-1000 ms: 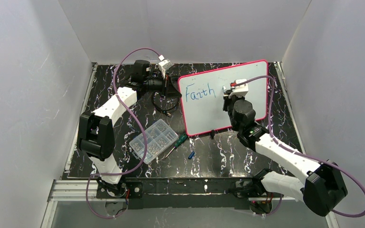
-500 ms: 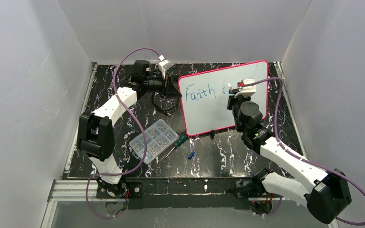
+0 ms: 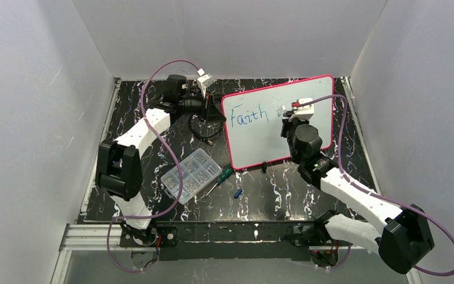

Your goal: Write a sentence on the whiteboard

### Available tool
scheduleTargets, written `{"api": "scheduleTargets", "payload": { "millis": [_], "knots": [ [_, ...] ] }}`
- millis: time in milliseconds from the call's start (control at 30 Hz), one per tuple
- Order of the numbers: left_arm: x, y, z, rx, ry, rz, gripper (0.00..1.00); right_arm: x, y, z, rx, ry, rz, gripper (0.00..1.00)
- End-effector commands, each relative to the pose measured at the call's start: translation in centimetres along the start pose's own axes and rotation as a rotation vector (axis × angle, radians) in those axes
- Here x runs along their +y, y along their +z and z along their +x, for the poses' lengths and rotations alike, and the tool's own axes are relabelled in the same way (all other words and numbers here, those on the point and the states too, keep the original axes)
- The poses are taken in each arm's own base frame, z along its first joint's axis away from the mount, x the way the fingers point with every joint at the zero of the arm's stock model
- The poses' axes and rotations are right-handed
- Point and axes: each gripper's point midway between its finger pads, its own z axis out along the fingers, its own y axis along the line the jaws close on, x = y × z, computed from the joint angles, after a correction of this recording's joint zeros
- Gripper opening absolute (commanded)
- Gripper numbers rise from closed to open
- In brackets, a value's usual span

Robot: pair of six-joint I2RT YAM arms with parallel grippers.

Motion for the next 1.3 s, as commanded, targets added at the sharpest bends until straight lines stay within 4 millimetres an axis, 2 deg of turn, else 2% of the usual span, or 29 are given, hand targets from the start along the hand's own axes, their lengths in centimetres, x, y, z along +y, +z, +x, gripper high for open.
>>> {"api": "scheduleTargets", "payload": {
  "millis": [0,733,1267],
  "knots": [
    [-2.7,-0.7,-1.0,-0.005,0.05,0.051,0.0,-0.2,0.1,0.0,-0.015,0.014,0.007,0.01],
    [-2.7,-0.7,-1.0,-0.005,0.049,0.051,0.0,-0.8,-1.5,4.0,0.08,0.014,0.0,0.01],
    [-2.7,-0.7,-1.0,-0.005,0.049,0.053,0.0,0.0,0.6,-0.7,-0.031,0.003,0.006,0.01]
  ]
}}
